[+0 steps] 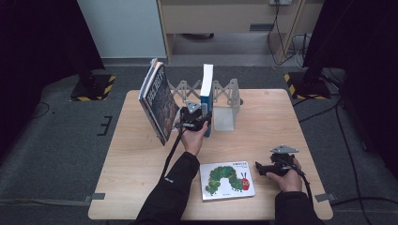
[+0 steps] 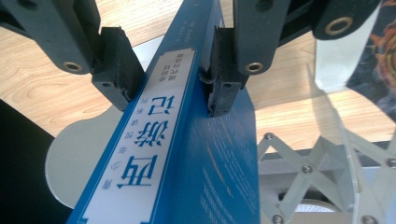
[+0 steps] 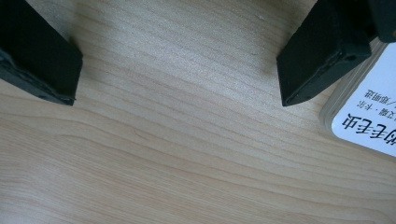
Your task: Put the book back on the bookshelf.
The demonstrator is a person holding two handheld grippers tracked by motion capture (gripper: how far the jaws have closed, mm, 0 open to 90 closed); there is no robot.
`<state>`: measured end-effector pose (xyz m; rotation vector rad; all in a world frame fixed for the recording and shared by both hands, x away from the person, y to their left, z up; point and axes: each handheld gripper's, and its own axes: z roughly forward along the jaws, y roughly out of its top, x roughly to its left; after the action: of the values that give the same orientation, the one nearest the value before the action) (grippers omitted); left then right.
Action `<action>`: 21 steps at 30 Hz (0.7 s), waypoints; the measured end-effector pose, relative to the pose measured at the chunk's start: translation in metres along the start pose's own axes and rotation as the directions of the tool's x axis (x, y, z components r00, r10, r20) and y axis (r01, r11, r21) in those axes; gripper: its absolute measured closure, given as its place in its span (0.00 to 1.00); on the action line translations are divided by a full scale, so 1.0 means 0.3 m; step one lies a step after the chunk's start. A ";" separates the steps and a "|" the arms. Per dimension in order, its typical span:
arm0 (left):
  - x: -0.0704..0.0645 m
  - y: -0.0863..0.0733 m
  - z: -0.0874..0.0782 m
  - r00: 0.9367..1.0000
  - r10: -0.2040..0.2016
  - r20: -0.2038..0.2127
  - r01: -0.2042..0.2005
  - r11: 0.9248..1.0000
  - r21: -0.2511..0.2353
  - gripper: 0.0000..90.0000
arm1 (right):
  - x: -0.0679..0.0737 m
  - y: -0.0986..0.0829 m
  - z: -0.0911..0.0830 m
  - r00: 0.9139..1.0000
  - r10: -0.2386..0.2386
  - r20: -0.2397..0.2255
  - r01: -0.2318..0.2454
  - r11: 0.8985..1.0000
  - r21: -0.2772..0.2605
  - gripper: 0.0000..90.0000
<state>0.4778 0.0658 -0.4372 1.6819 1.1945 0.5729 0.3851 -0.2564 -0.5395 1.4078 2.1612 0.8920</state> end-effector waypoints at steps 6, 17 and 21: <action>-0.008 -0.002 0.004 1.000 0.003 0.016 -0.002 1.000 -0.015 0.60 | 0.000 0.000 0.000 1.000 0.000 0.000 0.000 1.000 0.000 0.00; 0.004 -0.031 -0.025 0.995 0.070 0.066 -0.069 0.998 -0.016 0.55 | -0.002 0.000 0.000 1.000 -0.001 0.002 0.001 1.000 -0.001 0.00; 0.006 -0.037 -0.066 0.990 0.095 0.109 -0.094 0.995 -0.016 0.53 | -0.002 0.000 0.000 1.000 -0.001 0.004 0.001 1.000 -0.001 0.00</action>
<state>0.4579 0.0766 -0.4388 1.7451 1.0366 0.5368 0.3853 -0.2569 -0.5395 1.4074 2.1577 0.8889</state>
